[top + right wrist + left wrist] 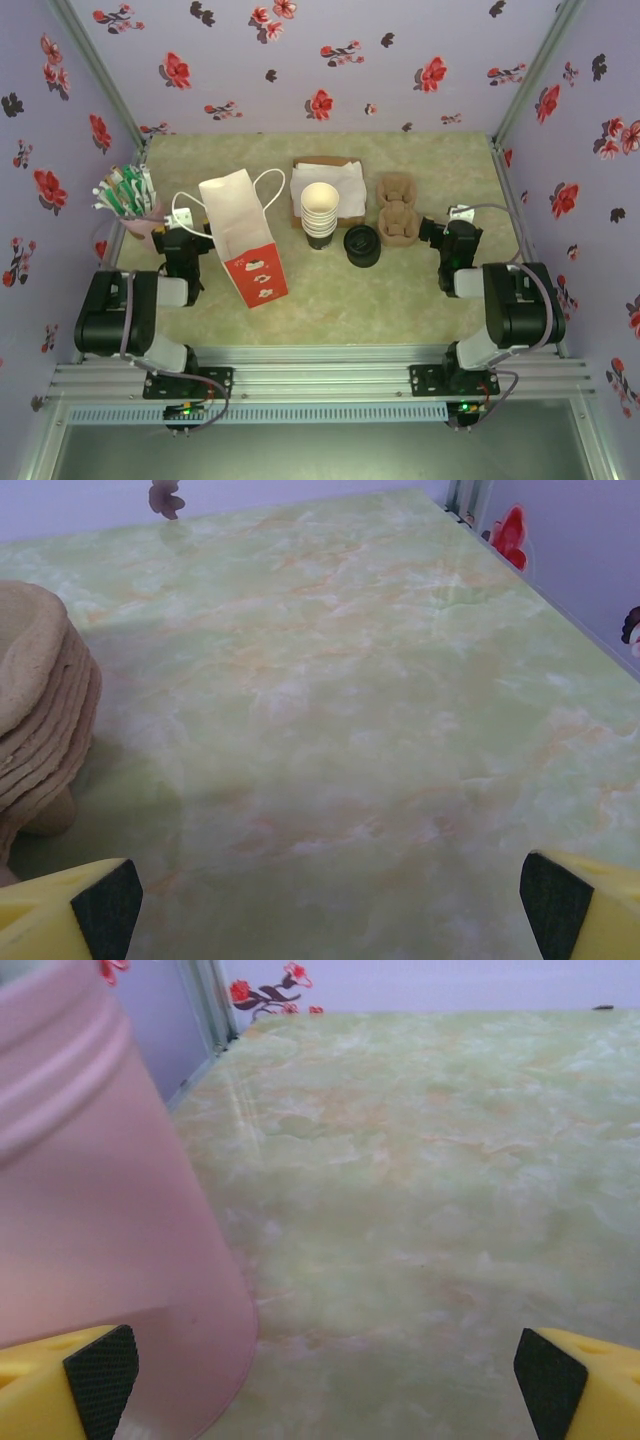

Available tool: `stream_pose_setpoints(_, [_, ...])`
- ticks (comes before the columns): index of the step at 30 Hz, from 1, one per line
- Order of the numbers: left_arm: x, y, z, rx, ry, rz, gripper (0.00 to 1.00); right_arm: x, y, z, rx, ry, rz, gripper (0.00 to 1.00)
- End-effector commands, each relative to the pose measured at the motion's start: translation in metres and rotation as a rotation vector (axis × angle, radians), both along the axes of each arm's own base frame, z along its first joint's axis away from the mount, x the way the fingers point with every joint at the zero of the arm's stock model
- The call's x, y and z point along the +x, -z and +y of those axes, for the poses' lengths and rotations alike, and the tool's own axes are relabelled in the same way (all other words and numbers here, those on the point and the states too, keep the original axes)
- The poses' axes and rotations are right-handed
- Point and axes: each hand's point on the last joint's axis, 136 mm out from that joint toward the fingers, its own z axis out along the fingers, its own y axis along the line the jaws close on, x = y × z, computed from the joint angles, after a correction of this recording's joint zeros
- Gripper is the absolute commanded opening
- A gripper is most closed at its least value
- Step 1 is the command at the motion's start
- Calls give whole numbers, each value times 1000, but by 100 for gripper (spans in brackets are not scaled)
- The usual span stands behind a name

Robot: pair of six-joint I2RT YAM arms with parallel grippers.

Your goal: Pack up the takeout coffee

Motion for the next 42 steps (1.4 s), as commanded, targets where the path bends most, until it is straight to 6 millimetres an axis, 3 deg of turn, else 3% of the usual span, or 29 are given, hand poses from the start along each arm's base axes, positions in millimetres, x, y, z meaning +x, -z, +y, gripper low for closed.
stream_pose_setpoints(1, [-14,-32,12,16,-82,-107,99,-3,-30,-1,-1,16,-33,99])
stream_pose_setpoints(9, [-50,-101,16,-86,-135,-142,99,-33,-107,3,89,42,-111,99])
stream_pose_setpoints(14, [-94,-128,17,-293,-199,-129,99,-66,-156,10,277,60,-126,99])
stream_pose_setpoints(16, [-115,-133,12,-406,-204,-93,99,-79,-166,20,351,34,-85,99])
stream_pose_setpoints(20, [-163,-145,-8,-597,-149,-21,99,-98,-161,33,447,8,17,99])
stream_pose_setpoints(23, [-189,-158,-25,-624,-26,-20,99,-102,-165,52,499,-89,49,99])
stream_pose_setpoints(27, [-231,-156,-13,-709,-104,-54,100,-99,-181,88,600,-274,74,99])
stream_pose_setpoints(30, [-238,-169,-44,-785,80,-54,99,-96,-185,110,635,-354,129,94])
stream_pose_setpoints(35, [-238,-144,-88,-929,207,206,99,-100,-187,152,604,-493,226,86])
stream_pose_setpoints(42, [-264,-131,-102,-977,263,300,99,-137,-181,236,468,-766,349,81])
